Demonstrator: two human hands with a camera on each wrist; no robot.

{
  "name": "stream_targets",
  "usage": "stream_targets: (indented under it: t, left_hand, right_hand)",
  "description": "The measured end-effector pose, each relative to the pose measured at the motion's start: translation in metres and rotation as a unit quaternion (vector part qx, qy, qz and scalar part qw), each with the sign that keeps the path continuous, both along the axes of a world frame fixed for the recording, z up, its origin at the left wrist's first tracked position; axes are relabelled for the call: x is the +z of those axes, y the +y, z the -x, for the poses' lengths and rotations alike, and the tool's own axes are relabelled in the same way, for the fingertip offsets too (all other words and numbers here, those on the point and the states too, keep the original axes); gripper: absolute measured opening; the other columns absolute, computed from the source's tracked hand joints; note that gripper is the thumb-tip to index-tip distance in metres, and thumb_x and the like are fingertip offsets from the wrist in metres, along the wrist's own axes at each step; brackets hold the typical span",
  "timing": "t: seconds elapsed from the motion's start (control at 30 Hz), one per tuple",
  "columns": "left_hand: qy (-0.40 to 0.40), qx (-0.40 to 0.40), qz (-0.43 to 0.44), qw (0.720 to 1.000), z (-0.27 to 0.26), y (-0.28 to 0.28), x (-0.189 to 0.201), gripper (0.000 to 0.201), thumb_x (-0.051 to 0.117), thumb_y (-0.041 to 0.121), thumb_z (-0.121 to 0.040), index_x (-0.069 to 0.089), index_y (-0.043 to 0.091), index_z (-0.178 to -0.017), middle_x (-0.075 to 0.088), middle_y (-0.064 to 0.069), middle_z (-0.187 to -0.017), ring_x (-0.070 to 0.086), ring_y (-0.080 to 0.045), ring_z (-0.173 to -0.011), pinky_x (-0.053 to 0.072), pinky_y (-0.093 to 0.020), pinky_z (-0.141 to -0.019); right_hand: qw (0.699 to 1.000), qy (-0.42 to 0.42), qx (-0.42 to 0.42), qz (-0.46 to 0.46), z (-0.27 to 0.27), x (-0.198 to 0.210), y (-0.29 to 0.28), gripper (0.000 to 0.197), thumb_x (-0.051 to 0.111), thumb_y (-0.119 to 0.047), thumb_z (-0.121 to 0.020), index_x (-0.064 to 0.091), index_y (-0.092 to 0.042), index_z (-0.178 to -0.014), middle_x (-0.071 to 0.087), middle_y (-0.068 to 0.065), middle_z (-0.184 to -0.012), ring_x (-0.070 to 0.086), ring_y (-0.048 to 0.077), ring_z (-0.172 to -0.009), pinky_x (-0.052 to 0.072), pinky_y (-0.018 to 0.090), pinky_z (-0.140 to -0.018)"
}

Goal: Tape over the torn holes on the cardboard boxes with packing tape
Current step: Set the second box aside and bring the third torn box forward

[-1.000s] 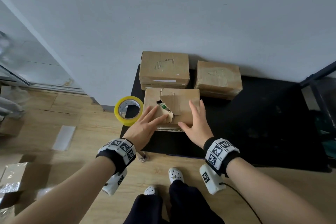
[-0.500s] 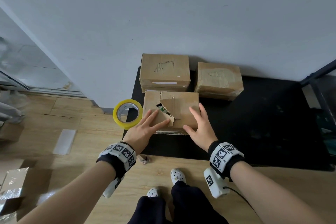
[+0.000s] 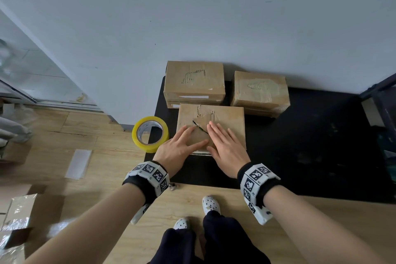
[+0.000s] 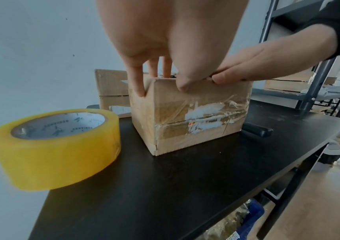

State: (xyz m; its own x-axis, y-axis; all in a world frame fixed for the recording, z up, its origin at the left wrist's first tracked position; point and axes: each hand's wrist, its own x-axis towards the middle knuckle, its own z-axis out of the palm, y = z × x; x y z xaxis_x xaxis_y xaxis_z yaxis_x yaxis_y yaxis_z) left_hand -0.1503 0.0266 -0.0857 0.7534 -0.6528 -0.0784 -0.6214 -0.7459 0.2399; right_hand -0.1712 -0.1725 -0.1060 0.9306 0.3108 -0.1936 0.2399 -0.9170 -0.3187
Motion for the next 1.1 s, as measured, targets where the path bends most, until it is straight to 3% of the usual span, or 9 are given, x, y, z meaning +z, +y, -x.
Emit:
stream_targets:
  t: [0.1, 0.17, 0.27, 0.37, 0.63, 0.73, 0.9, 1.0, 1.1]
  left_hand:
    - [-0.038, 0.001, 0.007, 0.999, -0.004, 0.002, -0.002, 0.079, 0.076, -0.001, -0.061, 0.051, 0.031, -0.128, 0.049, -0.017, -0.129, 0.057, -0.035, -0.113, 0.052, -0.025, -0.052]
    - [-0.042, 0.034, 0.028, 0.998, -0.007, 0.0, -0.003, 0.071, 0.076, 0.008, -0.065, 0.044, 0.023, -0.126, 0.047, -0.017, -0.127, 0.059, -0.032, -0.104, 0.057, -0.03, -0.058]
    - [-0.043, 0.061, 0.003, 0.997, -0.015, -0.004, -0.005, 0.07, 0.064, 0.036, -0.077, 0.035, 0.014, -0.137, 0.039, -0.013, -0.143, 0.048, -0.03, -0.124, 0.048, -0.046, -0.097]
    - [-0.045, 0.013, -0.066, 0.997, -0.019, -0.009, -0.014, 0.069, 0.03, 0.049, -0.09, 0.024, 0.01, -0.145, 0.022, -0.007, -0.155, 0.024, -0.022, -0.141, 0.027, -0.043, -0.112]
    - [-0.022, 0.034, -0.108, 0.993, -0.016, -0.012, -0.03, 0.069, 0.019, 0.05, -0.093, -0.001, 0.018, -0.15, 0.009, -0.001, -0.157, 0.011, -0.018, -0.145, 0.014, -0.04, -0.119]
    - [-0.009, 0.045, -0.119, 0.992, -0.016, -0.012, -0.03, 0.068, 0.017, 0.051, -0.093, -0.005, 0.022, -0.15, 0.003, 0.003, -0.158, -0.002, -0.015, -0.146, 0.01, -0.048, -0.117]
    - [0.027, 0.045, -0.117, 0.992, -0.017, -0.014, -0.031, 0.066, 0.008, 0.053, -0.091, -0.022, 0.029, -0.145, -0.01, 0.005, -0.157, -0.019, -0.014, -0.142, 0.012, -0.051, -0.115]
    - [0.024, 0.026, -0.123, 0.992, -0.02, -0.02, -0.032, 0.065, 0.013, 0.05, -0.092, -0.026, 0.034, -0.142, -0.017, 0.005, -0.156, -0.021, -0.018, -0.142, 0.006, -0.05, -0.114]
    - [0.045, 0.035, -0.105, 0.993, -0.023, -0.024, -0.032, 0.065, 0.011, 0.053, -0.09, -0.034, 0.041, -0.136, -0.025, 0.013, -0.153, -0.025, -0.014, -0.141, -0.001, -0.048, -0.114]
  right_hand:
    - [0.999, -0.022, 0.016, 0.031, -0.001, -0.005, -0.001, 0.06, 0.007, -0.049, -0.096, -0.011, -0.022, -0.148, -0.012, -0.008, -0.157, -0.012, 0.006, -0.144, -0.004, 0.032, -0.12]
    - [0.998, -0.032, 0.023, 0.038, -0.004, -0.006, -0.001, 0.064, 0.001, -0.051, -0.093, -0.008, -0.021, -0.149, -0.01, -0.008, -0.156, -0.011, 0.005, -0.143, -0.006, 0.03, -0.118]
    - [0.998, -0.037, 0.034, 0.043, -0.007, -0.006, -0.001, 0.065, 0.005, -0.049, -0.095, 0.005, -0.018, -0.151, 0.004, -0.004, -0.159, 0.002, 0.01, -0.146, 0.003, 0.033, -0.119]
    - [0.998, -0.034, 0.026, 0.047, -0.007, -0.005, -0.001, 0.061, 0.018, -0.045, -0.098, 0.025, -0.014, -0.149, 0.026, 0.001, -0.156, 0.025, 0.016, -0.144, 0.021, 0.038, -0.117]
    - [0.997, -0.037, 0.039, 0.049, -0.01, -0.002, -0.034, 0.068, 0.019, -0.051, -0.097, 0.018, -0.011, -0.151, 0.012, 0.003, -0.159, 0.011, 0.016, -0.147, 0.016, 0.041, -0.119]
    - [0.997, 0.0, -0.053, -0.053, -0.008, -0.002, -0.054, 0.07, 0.024, -0.051, -0.097, 0.0, -0.014, -0.153, -0.012, 0.001, -0.16, -0.007, 0.014, -0.147, 0.004, 0.034, -0.12]
    - [0.958, 0.112, -0.127, -0.231, -0.009, 0.004, -0.062, 0.073, 0.041, -0.036, -0.1, -0.009, -0.025, -0.152, -0.017, -0.003, -0.159, 0.01, 0.015, -0.146, 0.023, 0.027, -0.111]
    - [0.963, 0.101, -0.136, -0.211, -0.008, 0.001, -0.063, 0.07, 0.039, -0.034, -0.101, -0.007, -0.022, -0.152, -0.016, 0.0, -0.159, 0.004, 0.016, -0.147, 0.018, 0.026, -0.113]
    - [0.995, -0.025, -0.071, -0.068, -0.007, -0.003, -0.061, 0.057, 0.031, -0.032, -0.102, 0.011, -0.014, -0.152, -0.008, 0.008, -0.161, -0.003, 0.021, -0.148, 0.011, 0.037, -0.12]
